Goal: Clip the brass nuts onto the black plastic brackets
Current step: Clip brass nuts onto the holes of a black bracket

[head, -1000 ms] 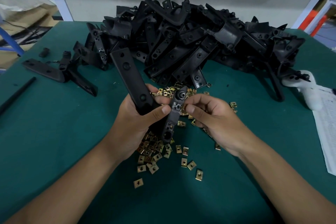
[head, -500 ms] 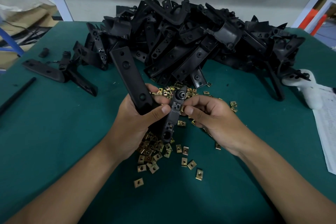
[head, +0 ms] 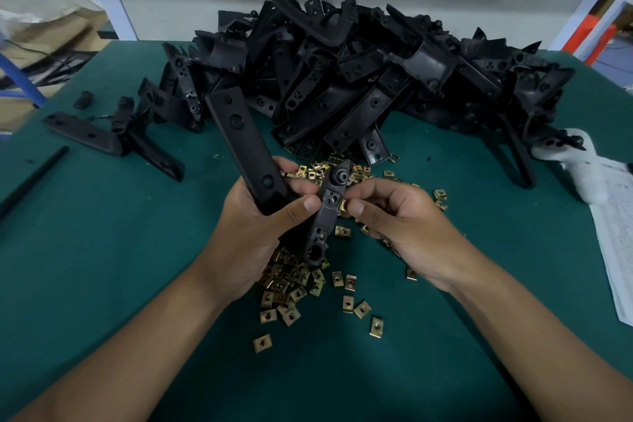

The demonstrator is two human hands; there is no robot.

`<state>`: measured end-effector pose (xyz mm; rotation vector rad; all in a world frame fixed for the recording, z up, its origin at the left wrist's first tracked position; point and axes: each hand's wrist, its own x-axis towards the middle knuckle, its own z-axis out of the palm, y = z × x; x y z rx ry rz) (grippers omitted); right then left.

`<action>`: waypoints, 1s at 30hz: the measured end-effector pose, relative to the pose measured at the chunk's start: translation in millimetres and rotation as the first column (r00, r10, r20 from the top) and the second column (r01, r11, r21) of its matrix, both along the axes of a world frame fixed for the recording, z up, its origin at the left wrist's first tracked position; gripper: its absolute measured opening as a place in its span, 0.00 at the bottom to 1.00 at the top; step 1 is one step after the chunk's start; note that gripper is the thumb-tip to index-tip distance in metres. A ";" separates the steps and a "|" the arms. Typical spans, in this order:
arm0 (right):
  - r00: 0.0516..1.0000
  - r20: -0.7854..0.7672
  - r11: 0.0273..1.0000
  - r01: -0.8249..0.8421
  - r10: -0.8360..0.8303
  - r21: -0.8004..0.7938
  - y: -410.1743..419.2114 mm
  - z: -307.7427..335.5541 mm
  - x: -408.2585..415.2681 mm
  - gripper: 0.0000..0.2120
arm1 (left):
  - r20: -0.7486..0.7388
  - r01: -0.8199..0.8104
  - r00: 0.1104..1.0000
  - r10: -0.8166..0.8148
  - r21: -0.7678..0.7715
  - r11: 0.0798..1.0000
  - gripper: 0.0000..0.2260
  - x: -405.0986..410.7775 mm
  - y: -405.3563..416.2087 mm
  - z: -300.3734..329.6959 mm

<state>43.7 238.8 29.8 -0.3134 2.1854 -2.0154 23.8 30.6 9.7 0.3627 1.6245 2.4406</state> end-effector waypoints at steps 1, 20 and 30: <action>1.000 -0.001 1.000 -0.002 0.002 -0.001 -0.2 0.0 0.0 0.05 | -0.001 0.002 1.000 -0.002 0.000 1.000 0.27 0.4 0.1 0.6; 0.999 0.005 0.992 0.044 -0.044 -0.116 -0.1 2.8 -0.1 0.12 | 0.027 0.080 0.996 -0.081 0.035 0.996 0.20 0.6 -1.0 1.4; 1.000 -0.023 0.982 0.011 -0.015 -0.189 0.8 5.9 1.5 0.13 | 0.032 0.133 0.990 -0.134 0.039 0.990 0.21 2.7 -2.4 5.3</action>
